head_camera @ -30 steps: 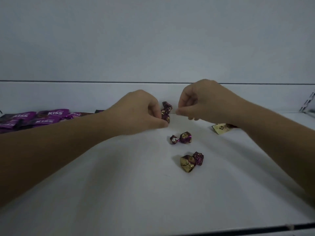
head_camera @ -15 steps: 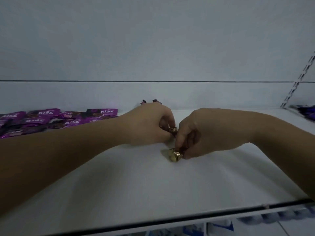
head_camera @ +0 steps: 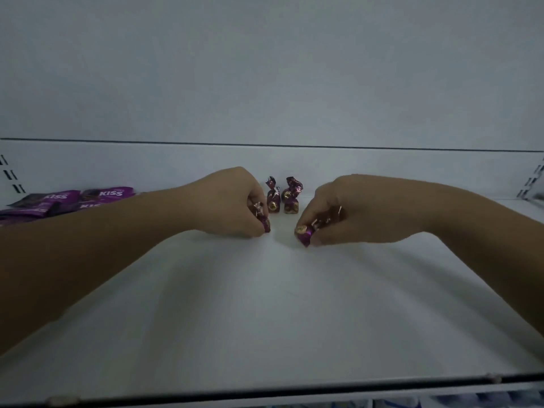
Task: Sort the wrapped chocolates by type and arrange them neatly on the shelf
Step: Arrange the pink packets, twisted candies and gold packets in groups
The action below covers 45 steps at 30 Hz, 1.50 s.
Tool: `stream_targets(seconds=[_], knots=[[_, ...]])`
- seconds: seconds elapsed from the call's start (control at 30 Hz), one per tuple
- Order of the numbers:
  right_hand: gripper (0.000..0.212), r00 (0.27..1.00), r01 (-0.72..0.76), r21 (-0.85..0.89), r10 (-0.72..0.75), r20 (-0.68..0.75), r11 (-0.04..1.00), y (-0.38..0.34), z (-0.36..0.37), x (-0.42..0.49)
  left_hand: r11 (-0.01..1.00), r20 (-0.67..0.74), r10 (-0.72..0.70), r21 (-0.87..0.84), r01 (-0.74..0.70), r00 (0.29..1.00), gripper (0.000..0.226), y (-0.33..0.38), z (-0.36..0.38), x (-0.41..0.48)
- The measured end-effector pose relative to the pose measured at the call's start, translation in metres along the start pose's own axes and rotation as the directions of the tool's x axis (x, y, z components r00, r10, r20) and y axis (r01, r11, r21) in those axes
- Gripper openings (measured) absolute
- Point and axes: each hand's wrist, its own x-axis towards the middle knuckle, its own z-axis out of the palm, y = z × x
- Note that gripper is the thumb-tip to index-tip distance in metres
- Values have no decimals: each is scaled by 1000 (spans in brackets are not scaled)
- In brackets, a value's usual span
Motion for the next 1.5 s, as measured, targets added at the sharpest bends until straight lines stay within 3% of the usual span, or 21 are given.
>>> stream_targets(seconds=[0.1, 0.17, 0.27, 0.43, 0.6, 0.87, 1.07, 1.17, 1.3, 1.5], knots=[[35, 995, -82, -190, 70, -66, 978, 3, 1, 12, 1000, -6, -2, -20, 2, 1000, 18, -1, 3, 3], [25, 993, -109, -207, 96, -73, 972, 3, 4, 18, 1000, -22, 6, -31, -6, 1000, 20, -1, 4, 4], [14, 986, -125, -136, 108, -126, 983, 3, 5, 26, 996, -44, -8, -89, 4, 999, 19, 1, 6, 5], [20, 967, -151, -26, 142, -213, 988, 8, 10, 36, 987, -87, -45, -159, 31, 995, 20, 3, 13, 9], [24, 930, -158, 181, 208, -302, 971, 16, 17, 38, 990, -129, -54, -139, 36, 990, 14, 4, 15, 10], [29, 868, -125, 282, 242, -434, 951, 19, 31, 44, 994, -122, -65, -94, 54, 990, 26, 1, 15, 13], [34, 879, -177, 267, 274, -391, 947, 18, 23, 40, 997, -96, -63, -45, 59, 993, 32, -1, 9, 8], [24, 902, -234, 151, 273, -336, 960, 21, 14, 31, 999, -89, -39, 4, 40, 995, 26, 2, -1, 3], [6, 871, -305, 77, 311, -379, 949, 36, -3, 14, 996, -82, 84, 17, -83, 993, 15, 24, -6, -4], [16, 875, -394, 37, 388, -291, 918, 84, -17, -19, 973, -46, 229, 34, -227, 972, 14, 69, 19, 7]])
